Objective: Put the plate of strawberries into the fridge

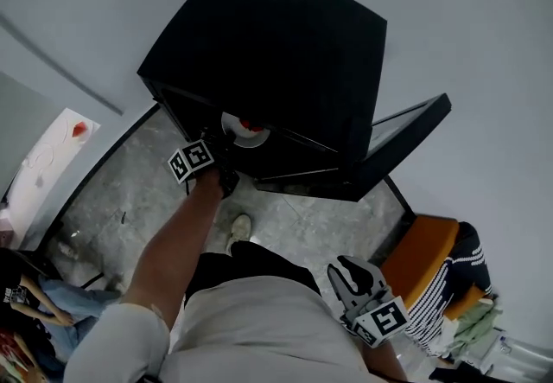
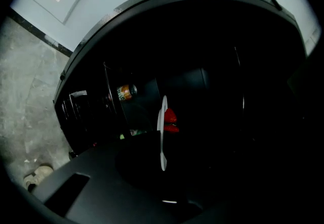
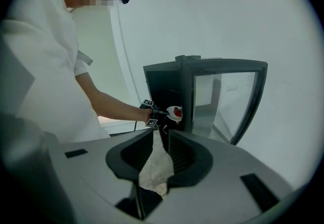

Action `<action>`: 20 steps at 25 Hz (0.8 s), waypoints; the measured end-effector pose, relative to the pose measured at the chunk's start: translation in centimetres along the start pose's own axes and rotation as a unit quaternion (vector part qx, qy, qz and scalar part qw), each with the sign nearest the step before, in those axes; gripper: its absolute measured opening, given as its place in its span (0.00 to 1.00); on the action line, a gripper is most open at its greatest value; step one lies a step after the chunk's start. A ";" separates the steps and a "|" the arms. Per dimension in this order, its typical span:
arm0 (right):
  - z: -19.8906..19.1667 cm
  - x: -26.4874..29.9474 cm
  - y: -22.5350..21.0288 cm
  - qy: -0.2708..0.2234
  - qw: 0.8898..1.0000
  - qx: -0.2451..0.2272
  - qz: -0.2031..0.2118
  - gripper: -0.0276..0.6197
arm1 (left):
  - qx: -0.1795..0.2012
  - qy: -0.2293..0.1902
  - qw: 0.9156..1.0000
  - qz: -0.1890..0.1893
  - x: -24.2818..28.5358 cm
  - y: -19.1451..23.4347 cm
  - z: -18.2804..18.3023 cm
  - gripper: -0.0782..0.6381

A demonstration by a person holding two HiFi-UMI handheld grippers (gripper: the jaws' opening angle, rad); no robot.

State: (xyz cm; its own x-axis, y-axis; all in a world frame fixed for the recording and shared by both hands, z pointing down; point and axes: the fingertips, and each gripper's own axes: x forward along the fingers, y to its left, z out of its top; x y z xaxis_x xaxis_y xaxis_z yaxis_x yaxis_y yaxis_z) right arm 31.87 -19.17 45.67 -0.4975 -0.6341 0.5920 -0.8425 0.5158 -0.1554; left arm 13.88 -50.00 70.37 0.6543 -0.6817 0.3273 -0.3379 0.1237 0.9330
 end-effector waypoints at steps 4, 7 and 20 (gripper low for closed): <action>-0.4 0.4 -0.7 0.003 1.000 0.008 0.000 0.18 | 0.001 -0.010 1.000 0.016 1.3 1.0 0.7 0.15; -0.6 0.9 -0.6 0.006 1.000 0.004 0.006 0.18 | 0.032 -0.015 0.998 0.042 1.8 1.7 1.1 0.15; -0.7 1.8 1.8 0.014 1.000 -0.011 0.011 0.18 | 0.381 0.016 0.899 0.213 0.6 1.4 3.4 0.30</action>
State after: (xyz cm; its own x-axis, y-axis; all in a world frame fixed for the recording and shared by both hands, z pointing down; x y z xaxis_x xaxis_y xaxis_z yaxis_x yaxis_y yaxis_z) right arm 29.64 -18.96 47.01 -0.5089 -0.6064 0.6110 -0.8267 0.5421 -0.1505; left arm 11.48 -52.68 71.36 0.3716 -0.6668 0.6460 -0.9200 -0.1712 0.3525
